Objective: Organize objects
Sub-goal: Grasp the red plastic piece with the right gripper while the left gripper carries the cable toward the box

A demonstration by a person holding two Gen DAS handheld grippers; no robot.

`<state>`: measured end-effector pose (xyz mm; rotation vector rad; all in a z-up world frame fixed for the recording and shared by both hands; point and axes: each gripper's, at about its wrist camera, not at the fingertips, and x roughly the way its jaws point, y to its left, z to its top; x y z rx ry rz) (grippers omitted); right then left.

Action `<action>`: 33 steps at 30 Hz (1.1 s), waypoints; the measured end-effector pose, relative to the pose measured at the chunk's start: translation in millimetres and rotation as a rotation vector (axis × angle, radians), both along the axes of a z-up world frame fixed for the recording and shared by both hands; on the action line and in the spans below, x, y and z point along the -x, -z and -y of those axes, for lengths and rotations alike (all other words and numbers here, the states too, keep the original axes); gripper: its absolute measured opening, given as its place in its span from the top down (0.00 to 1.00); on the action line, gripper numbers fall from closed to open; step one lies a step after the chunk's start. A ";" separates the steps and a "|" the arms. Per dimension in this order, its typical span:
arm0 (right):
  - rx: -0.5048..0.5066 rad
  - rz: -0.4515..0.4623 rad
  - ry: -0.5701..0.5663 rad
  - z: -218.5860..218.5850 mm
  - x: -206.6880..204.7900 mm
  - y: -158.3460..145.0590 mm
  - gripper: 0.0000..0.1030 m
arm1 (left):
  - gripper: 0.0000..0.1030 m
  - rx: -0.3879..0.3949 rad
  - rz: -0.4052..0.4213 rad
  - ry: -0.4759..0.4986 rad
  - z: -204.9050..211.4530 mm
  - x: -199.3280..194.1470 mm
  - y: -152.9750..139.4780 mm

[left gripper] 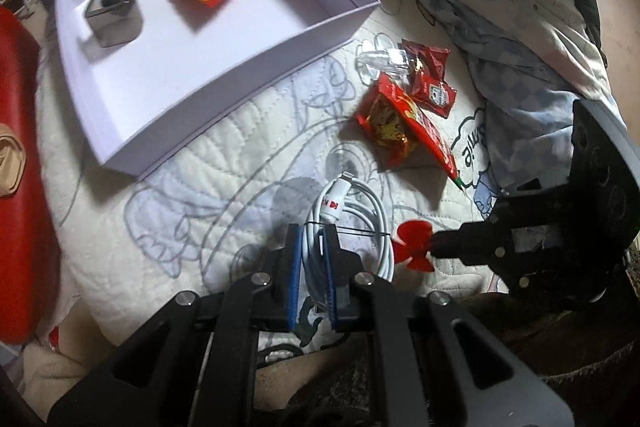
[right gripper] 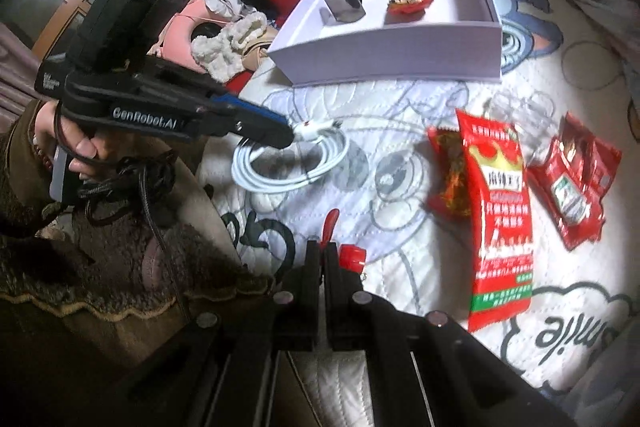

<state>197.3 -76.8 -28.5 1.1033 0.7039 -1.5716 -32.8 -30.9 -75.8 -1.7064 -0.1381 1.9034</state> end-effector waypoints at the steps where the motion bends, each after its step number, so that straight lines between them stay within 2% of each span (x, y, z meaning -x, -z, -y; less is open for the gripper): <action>1: 0.003 -0.006 -0.002 2.7 0.8 -3.0 0.99 | 0.90 0.004 -0.005 -0.005 2.6 -0.1 -2.8; 3: 0.010 -0.022 -0.002 2.3 -24.9 -9.7 0.99 | 0.90 0.014 -0.020 -0.023 8.9 -0.4 -8.7; 6: 0.024 -0.043 0.000 12.8 -26.6 -21.1 0.99 | 0.90 0.034 -0.045 -0.055 18.4 3.7 -19.6; 11: 0.058 -0.068 0.022 33.2 -20.3 -28.8 0.99 | 0.90 0.058 -0.094 -0.096 34.1 16.3 -41.4; 14: 0.071 -0.078 0.013 40.2 -17.9 -49.5 0.99 | 0.90 0.067 -0.116 -0.112 44.1 27.7 -54.4; 19: 0.084 -0.094 -0.004 57.0 -8.5 -65.9 0.99 | 0.90 0.092 -0.145 -0.131 50.0 48.1 -67.0; 25: 0.100 -0.101 0.008 81.9 8.0 -72.7 0.99 | 0.90 0.105 -0.161 -0.159 53.5 72.8 -72.3; 33: 0.102 -0.108 0.038 112.3 39.1 -73.4 0.99 | 0.91 0.129 -0.144 -0.176 54.0 104.5 -58.7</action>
